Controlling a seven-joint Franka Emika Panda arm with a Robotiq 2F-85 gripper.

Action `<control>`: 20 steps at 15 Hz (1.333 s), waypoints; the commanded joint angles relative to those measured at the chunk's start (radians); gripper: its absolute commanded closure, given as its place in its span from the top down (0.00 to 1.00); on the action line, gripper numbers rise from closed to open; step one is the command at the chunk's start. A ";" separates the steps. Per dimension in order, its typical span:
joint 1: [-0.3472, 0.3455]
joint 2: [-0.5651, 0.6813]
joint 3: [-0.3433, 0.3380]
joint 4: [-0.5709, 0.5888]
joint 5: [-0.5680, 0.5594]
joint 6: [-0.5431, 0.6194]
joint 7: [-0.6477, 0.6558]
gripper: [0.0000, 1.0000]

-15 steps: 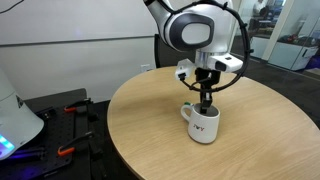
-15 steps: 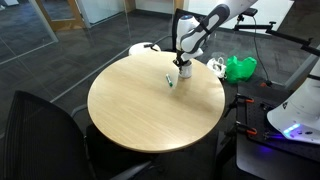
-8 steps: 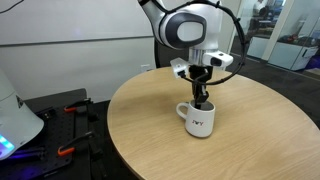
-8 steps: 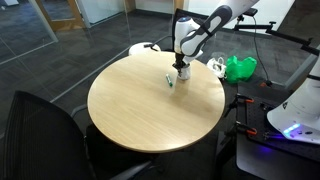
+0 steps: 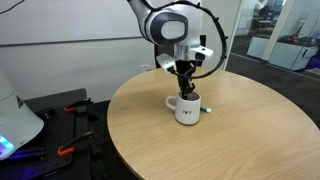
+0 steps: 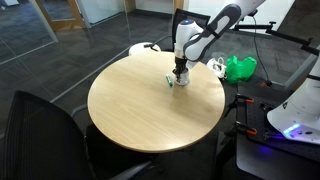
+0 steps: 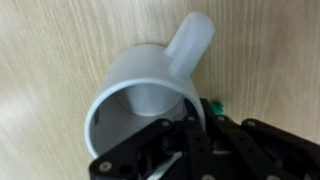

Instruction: Move the white mug to the left side of the table

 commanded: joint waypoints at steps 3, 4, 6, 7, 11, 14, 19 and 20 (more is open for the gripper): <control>0.005 -0.098 0.071 -0.106 0.048 0.065 -0.055 0.02; 0.011 -0.101 0.082 -0.112 0.052 0.067 -0.050 0.02; 0.025 -0.105 0.102 -0.119 0.060 0.065 -0.042 0.02; 0.036 -0.107 0.109 -0.121 0.062 0.064 -0.034 0.02; 0.082 -0.110 0.124 -0.117 0.056 0.062 -0.016 0.02; 0.121 -0.107 0.125 -0.104 0.049 0.055 0.001 0.02; 0.174 -0.102 0.135 -0.075 0.047 0.045 0.016 0.02; 0.182 -0.098 0.139 -0.065 0.048 0.042 0.018 0.02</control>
